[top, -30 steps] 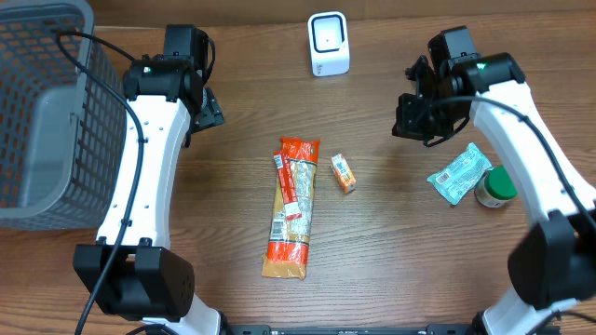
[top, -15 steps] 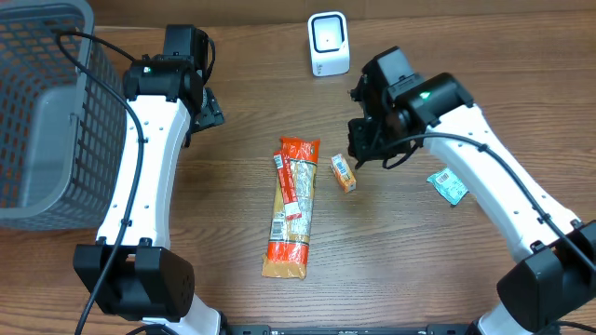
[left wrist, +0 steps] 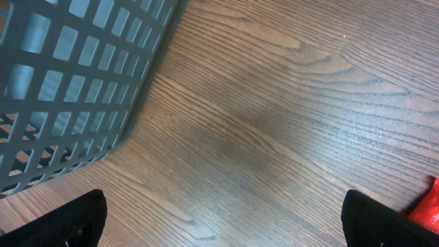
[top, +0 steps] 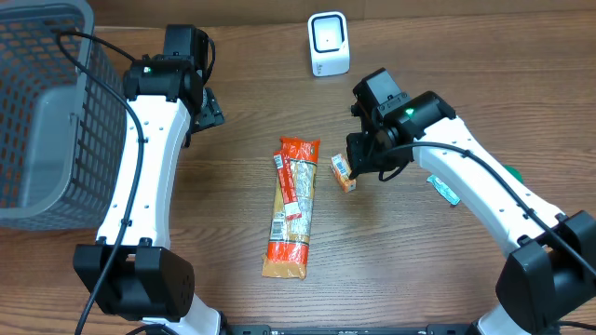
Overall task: Scan the item barcode
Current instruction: 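Lower the right gripper onto the small orange box and close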
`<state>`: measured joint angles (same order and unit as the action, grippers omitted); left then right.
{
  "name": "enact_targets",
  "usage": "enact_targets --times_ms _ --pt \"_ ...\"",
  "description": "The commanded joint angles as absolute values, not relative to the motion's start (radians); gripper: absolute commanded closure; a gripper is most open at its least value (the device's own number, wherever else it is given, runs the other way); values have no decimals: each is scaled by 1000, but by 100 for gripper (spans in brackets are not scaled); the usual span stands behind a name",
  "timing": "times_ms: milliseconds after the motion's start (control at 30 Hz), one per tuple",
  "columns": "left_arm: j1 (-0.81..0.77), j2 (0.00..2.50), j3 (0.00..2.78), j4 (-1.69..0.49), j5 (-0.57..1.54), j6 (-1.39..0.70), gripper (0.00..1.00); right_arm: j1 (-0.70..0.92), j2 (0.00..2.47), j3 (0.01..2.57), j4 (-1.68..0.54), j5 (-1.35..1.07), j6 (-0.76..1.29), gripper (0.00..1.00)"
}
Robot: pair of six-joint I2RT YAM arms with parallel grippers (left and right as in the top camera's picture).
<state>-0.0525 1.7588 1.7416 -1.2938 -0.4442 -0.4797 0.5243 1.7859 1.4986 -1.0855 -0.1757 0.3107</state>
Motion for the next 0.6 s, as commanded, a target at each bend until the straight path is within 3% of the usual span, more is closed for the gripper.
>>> enact_targets --times_ms 0,167,567 --pt "-59 1752 1754 -1293 -443 -483 0 527 1781 1457 -1058 -157 314 71" --pt "-59 1752 1754 -1293 -443 -483 0 526 1781 1410 -989 -152 314 59" --pt "-59 1752 1754 -1293 -443 -483 0 528 1781 1344 -898 -150 315 60"
